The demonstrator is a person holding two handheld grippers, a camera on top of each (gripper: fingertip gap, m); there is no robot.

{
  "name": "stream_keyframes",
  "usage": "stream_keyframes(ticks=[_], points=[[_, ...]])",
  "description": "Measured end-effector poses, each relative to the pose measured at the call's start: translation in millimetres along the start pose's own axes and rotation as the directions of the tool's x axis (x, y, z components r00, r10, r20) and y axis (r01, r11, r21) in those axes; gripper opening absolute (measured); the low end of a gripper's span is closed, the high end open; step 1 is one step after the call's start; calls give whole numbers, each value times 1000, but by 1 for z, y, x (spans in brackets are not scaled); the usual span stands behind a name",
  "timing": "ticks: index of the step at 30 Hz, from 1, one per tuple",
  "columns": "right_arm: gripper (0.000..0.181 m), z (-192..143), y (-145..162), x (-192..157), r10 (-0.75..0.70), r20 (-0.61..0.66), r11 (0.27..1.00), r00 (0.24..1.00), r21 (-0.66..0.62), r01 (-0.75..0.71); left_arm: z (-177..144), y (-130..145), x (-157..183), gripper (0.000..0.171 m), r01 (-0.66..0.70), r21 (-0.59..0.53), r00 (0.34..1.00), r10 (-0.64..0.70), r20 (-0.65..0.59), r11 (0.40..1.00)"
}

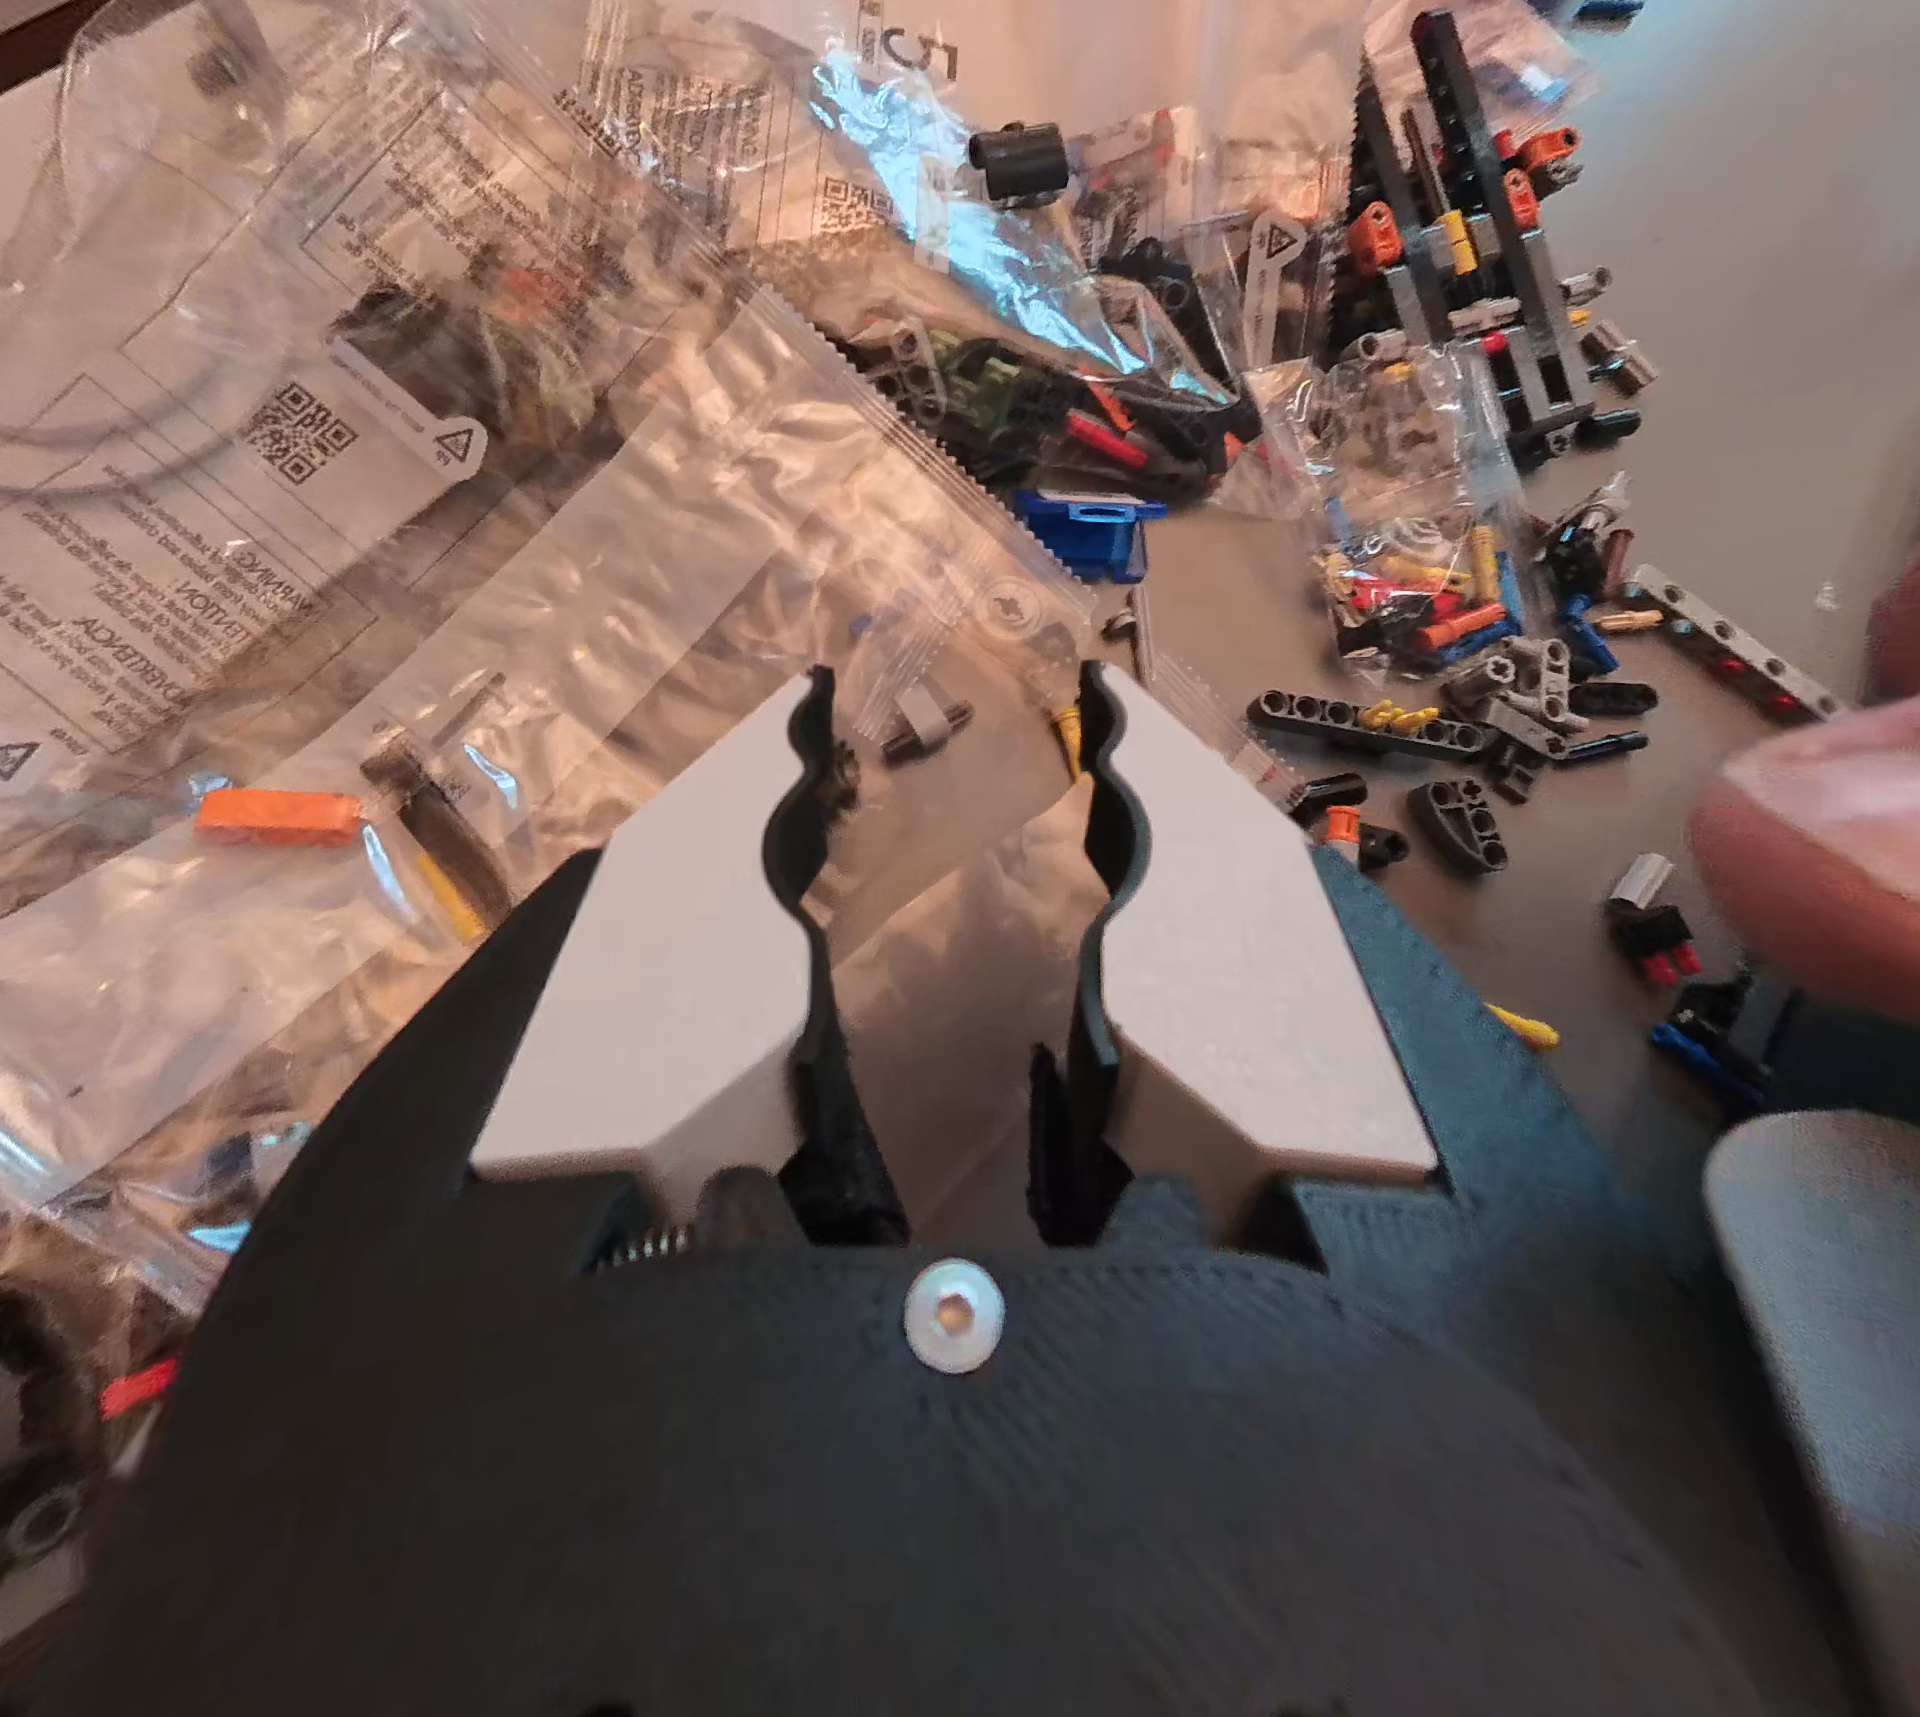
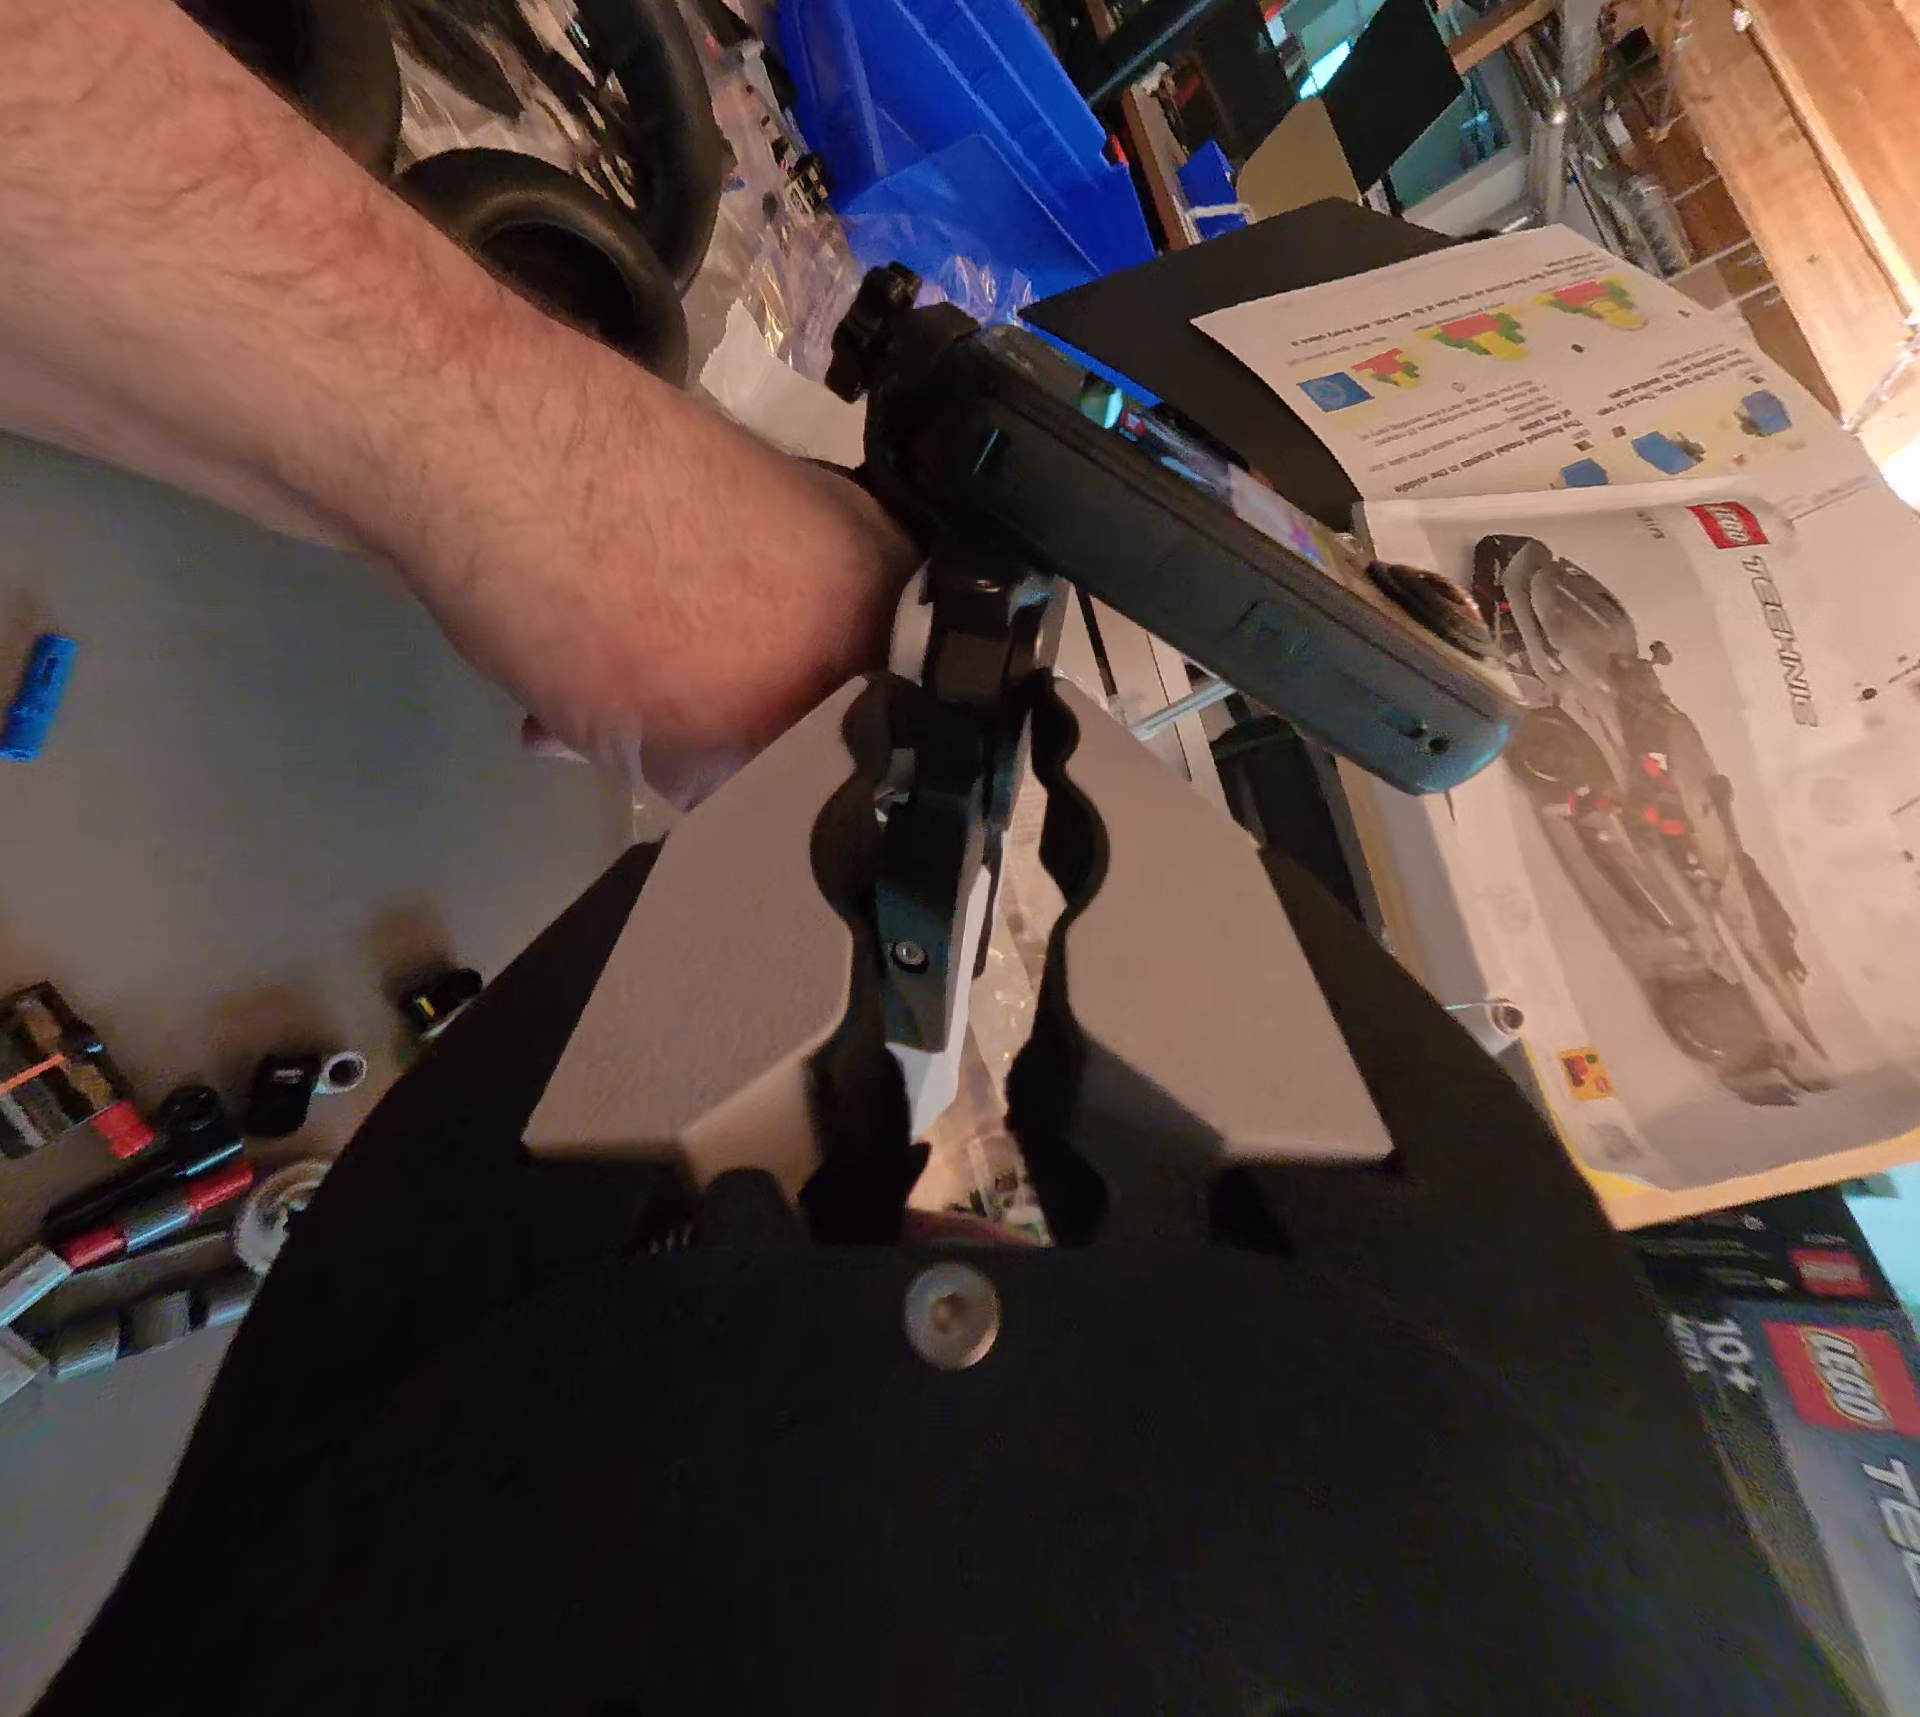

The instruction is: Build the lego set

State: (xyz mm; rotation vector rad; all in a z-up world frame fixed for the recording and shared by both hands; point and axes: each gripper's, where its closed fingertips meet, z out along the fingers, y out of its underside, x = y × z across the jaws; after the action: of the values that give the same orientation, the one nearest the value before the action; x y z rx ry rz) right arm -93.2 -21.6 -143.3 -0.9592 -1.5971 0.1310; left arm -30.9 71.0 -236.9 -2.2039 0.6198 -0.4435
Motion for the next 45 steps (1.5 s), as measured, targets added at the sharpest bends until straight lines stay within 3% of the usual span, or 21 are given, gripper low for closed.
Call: stream_keyframes(ticks=[4, 7, 12, 16, 20, 23, 25, 28, 30, 32, 37, 38, 39, 41, 45], points=[[32, -10, -7, 7, 50, 29, 990, 998, 131, -53, -3, -5, -4, 41, 3, 43, 1000, -3, 1, 999], [43, -20, 2, 16, 158, 106, 968, 982, 180, -175, -4, -10, -6, 44, -25, 82, 1000, 24, 7, 996], [36, -31, 22, 23, 320, 280, 902, 905, 202, -382, -6, -16, 2, 56, -27, 128, 998, 34, -49, 991], [43, -31, 32, 15, 383, 407, 864, 830, 160, -477, -15, -32, 9, 65, 14, 223, 994, 12, -112, 975], [46, -24, 37, 6, 291, 361, 920, 886, 148, -362, -27, -44, 19, 52, 91, 300, 975, -23, -221, 950], [36, -27, 38, 12, 255, 315, 937, 914, 153, -314, -35, -50, 24, 53, 174, 328, 944, -63, -323, 929], [35, -28, 41, 10, 224, 312, 951, 923, 136, -277, -32, -48, 27, 53, 162, 319, 945, -54, -323, 934], [35, -28, 41, 12, 257, 316, 940, 913, 138, -312, -31, -49, 27, 54, 169, 324, 941, -55, -333, 931], [25, -35, 37, 24, 290, 304, 917, 908, 183, -354, -36, -53, 28, 58, 216, 339, 922, -77, -378, 916], [29, -41, 43, 35, 320, 288, 906, 902, 184, -381, -45, -59, 31, 58, 260, 363, 898, -85, -432, 895], [31, -30, 59, 22, 174, 221, 977, 960, 85, -197, -46, -60, 49, 63, 255, 347, 859, -47, -509, 903], [27, -27, 61, 19, 126, 199, 988, 972, 66, -142, -46, -56, 53, 48, 234, 333, 856, -31, -516, 914], [27, -27, 60, 21, 101, 172, 991, 980, 73, -115, -47, -56, 51, 48, 235, 338, 857, -31, -514, 911], [17, -30, 54, 24, 50, 137, 994, 989, 92, -63, -50, -57, 55, 59, 251, 330, 836, -32, -548, 910], [15, -34, 53, 26, 3, 112, 997, 994, 70, -11, -49, -58, 55, 72, 262, 330, 831, -38, -555, 907]])
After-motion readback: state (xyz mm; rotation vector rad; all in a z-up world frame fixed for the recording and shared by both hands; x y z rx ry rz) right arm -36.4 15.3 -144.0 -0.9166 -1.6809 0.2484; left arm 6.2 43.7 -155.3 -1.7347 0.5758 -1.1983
